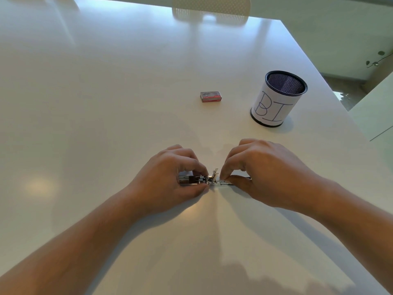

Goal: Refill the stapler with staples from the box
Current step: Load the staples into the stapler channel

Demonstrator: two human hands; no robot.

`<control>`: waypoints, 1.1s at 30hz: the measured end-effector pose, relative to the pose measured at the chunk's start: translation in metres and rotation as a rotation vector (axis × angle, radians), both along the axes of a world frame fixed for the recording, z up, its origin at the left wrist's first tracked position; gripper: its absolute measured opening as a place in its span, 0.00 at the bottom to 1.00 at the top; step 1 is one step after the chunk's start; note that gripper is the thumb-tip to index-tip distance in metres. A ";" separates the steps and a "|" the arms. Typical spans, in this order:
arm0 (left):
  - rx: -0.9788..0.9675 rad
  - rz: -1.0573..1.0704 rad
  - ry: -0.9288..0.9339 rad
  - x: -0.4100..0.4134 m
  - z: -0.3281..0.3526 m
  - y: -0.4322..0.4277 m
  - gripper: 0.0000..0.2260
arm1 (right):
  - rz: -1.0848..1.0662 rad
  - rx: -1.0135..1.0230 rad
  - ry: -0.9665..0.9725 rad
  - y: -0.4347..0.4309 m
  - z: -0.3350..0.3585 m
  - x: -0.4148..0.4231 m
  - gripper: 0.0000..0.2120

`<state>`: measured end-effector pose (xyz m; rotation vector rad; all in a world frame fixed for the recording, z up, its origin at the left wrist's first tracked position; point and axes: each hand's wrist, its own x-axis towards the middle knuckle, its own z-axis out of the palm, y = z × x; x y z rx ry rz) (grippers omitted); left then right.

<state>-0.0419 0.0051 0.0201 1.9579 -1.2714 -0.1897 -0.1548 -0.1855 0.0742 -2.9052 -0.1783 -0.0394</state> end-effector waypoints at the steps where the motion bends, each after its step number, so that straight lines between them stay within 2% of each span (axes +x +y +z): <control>1: 0.000 0.002 0.000 0.000 0.000 0.000 0.06 | 0.007 -0.016 -0.003 0.001 0.000 0.000 0.04; 10: -0.003 0.003 0.004 0.000 -0.002 0.001 0.06 | 0.030 -0.188 -0.094 0.014 -0.006 -0.013 0.08; 27: 0.005 0.007 -0.022 0.000 -0.003 0.000 0.07 | -0.184 -0.098 -0.101 -0.013 -0.009 -0.045 0.07; 30: 0.003 0.006 -0.020 -0.001 -0.003 0.000 0.07 | -0.206 -0.039 -0.106 -0.016 -0.012 -0.049 0.06; 33: -0.004 0.000 -0.029 -0.001 -0.004 0.000 0.07 | -0.252 0.165 -0.126 -0.018 -0.019 -0.050 0.08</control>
